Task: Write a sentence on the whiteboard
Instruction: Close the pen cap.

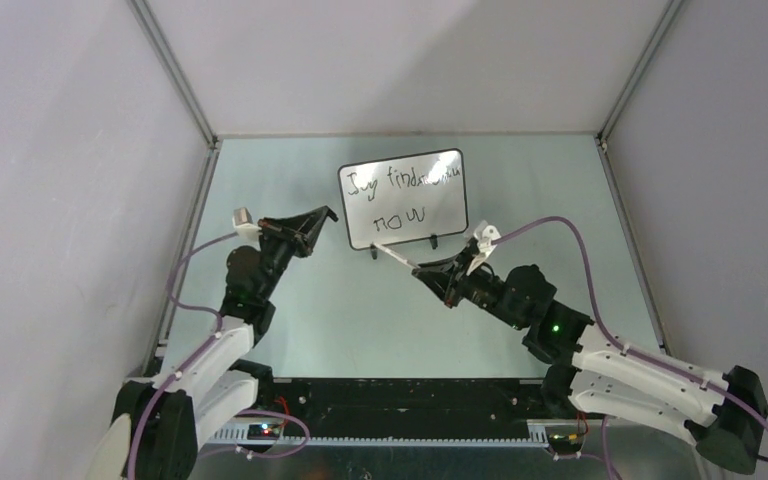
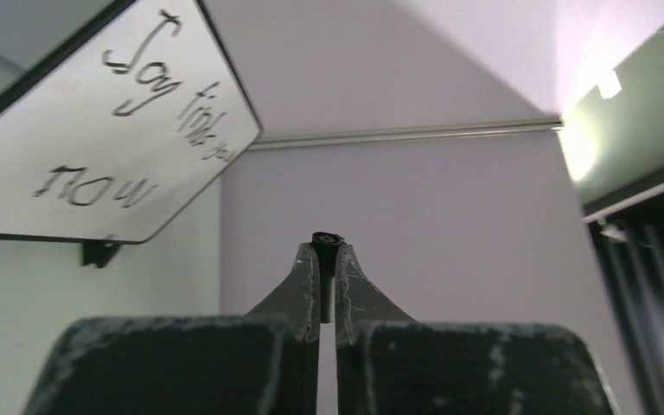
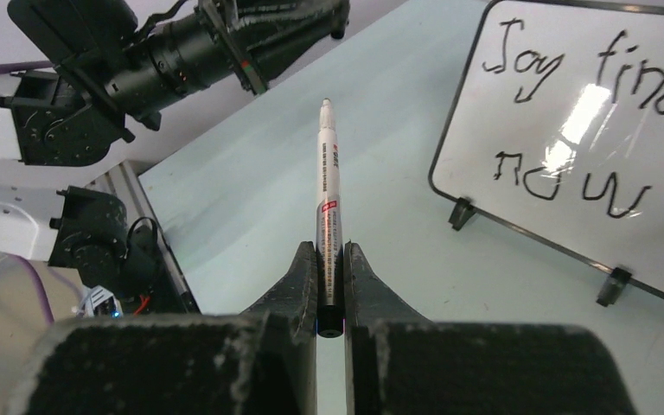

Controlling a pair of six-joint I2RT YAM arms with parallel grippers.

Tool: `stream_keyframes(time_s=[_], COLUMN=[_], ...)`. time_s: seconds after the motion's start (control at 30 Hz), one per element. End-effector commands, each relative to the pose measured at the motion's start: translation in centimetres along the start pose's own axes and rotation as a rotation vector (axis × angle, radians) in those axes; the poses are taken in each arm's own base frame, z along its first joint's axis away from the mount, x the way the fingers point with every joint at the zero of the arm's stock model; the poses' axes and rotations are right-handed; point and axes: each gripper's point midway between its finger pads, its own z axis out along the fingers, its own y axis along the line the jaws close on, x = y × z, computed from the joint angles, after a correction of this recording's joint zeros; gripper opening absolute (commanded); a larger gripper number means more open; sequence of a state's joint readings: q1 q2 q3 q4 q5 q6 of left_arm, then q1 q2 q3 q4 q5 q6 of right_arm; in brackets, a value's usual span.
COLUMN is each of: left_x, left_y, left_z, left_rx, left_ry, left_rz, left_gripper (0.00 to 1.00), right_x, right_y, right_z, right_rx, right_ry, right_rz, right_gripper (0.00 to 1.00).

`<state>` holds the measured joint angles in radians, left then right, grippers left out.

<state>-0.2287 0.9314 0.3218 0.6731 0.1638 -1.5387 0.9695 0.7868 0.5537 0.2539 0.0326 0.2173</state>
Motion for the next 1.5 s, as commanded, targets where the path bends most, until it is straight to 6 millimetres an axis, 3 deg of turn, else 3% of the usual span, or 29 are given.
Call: stream_keyframes(time_s=[0.0,0.23,0.63,1.47], left_x=[-0.5,-0.2,0.2,0.4], left_y=[-4.4,-4.0,-3.7,-3.3], left_z=[-0.9,-1.2,-1.5,-2.2], left_rx=[0.173,0.176,0.192,0.232], left_ry=[-0.022,-0.011,0.005,0.024], left_rz=[-0.112,-0.137,-0.160,-0.215], left_gripper=[0.00,0.00,0.00,0.00], right_x=[-2.7,-2.4,-3.8,-4.1], right_y=[2.2,3.2,3.3,3.7], right_z=[1.0,2.2,4.1,7.4], right_rx=[-0.055,-0.065,-0.042,-0.058], right_ry=[-0.090,-0.081,-0.097,-0.078], right_rz=[0.025,0.012,-0.026,-0.069], right_gripper=[0.00,0.00,0.00,0.00])
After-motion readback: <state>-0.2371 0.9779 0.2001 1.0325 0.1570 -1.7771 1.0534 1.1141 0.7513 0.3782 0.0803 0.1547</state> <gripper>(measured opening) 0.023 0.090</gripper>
